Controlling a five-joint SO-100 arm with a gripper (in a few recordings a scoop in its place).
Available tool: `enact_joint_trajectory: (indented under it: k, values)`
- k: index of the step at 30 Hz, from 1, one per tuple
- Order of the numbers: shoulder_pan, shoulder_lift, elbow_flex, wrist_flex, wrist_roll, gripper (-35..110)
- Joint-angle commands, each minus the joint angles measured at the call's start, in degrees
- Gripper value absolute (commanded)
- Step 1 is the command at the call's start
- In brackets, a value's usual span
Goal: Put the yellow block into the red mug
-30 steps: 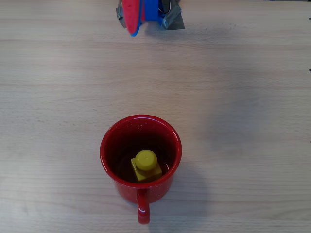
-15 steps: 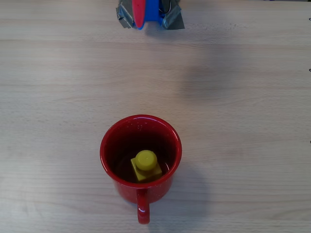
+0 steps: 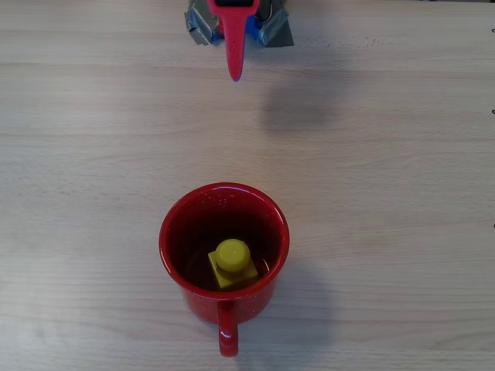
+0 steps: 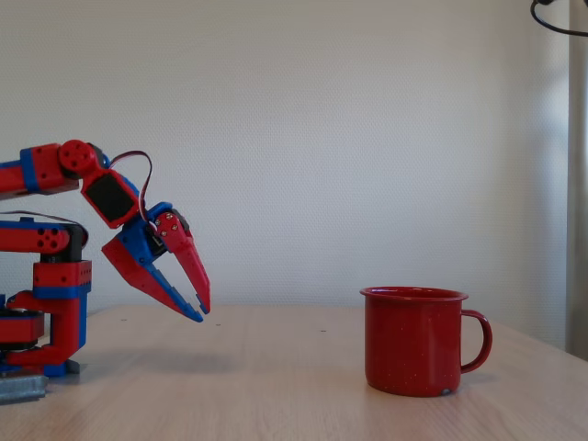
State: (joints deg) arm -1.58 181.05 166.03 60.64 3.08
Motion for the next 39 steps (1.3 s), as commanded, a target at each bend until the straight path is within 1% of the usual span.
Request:
enact_joint_trajectory:
  k: [1,4,7,13,39]
  values:
    - [-2.11,2.37,-0.7,2.81,1.32,0]
    - [-2.99,3.08,-0.44,3.69,2.2,0]
    - [-3.08,8.35,3.25,3.87,0.88,0]
    - [-2.29,8.35,5.62,4.39,1.14,0]
    - [-2.99,8.35,5.62,4.39,0.18,0]
